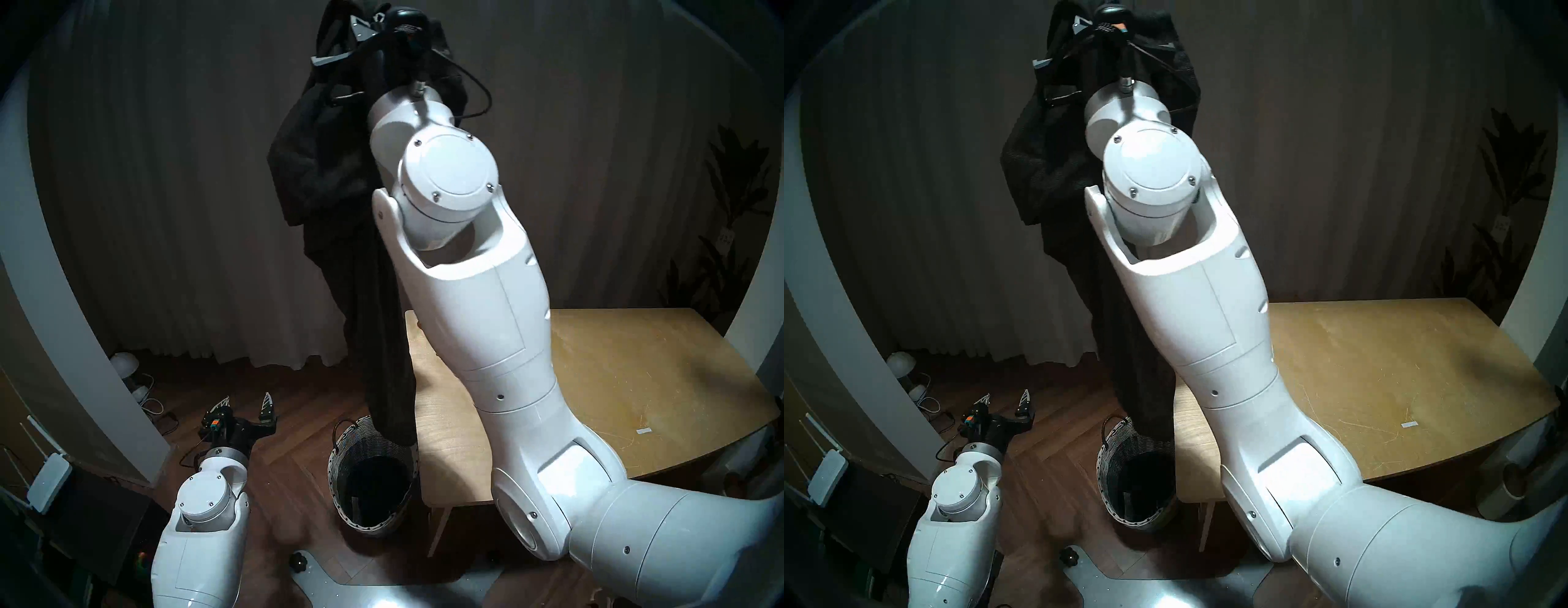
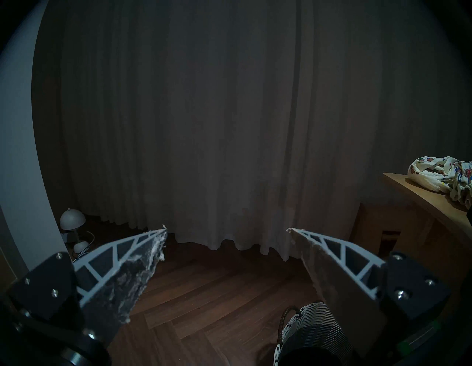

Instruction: Toss clothes into the laundry hamper

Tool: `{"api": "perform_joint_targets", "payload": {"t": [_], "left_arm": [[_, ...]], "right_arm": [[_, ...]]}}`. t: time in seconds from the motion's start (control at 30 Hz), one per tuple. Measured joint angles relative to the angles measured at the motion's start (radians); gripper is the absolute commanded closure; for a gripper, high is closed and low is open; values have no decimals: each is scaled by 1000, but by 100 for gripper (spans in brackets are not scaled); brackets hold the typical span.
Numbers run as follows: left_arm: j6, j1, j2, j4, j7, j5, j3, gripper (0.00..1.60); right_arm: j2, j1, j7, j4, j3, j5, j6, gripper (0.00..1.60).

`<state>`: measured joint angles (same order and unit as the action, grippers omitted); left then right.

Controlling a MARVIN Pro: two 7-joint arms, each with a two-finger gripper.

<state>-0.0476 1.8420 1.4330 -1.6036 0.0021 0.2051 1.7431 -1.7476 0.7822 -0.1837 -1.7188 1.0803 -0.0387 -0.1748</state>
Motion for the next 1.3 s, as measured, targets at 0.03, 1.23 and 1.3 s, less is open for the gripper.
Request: {"api": "perform_joint_targets", "payload": {"t": [0.03,1.23,1.3], "left_arm": [[0,0,0,2,1,4,3,0],[-53,29,6,12,-59,133,60,0],[-54,33,6,14,-61,135,60,0]], "right_arm": [[-10,-13,-6,27,-6,-5,-8,160],[-110,-170,-304,611,-28,-204,25,160],[-91,-144,-319,583,-16,-204,34,160]]}}
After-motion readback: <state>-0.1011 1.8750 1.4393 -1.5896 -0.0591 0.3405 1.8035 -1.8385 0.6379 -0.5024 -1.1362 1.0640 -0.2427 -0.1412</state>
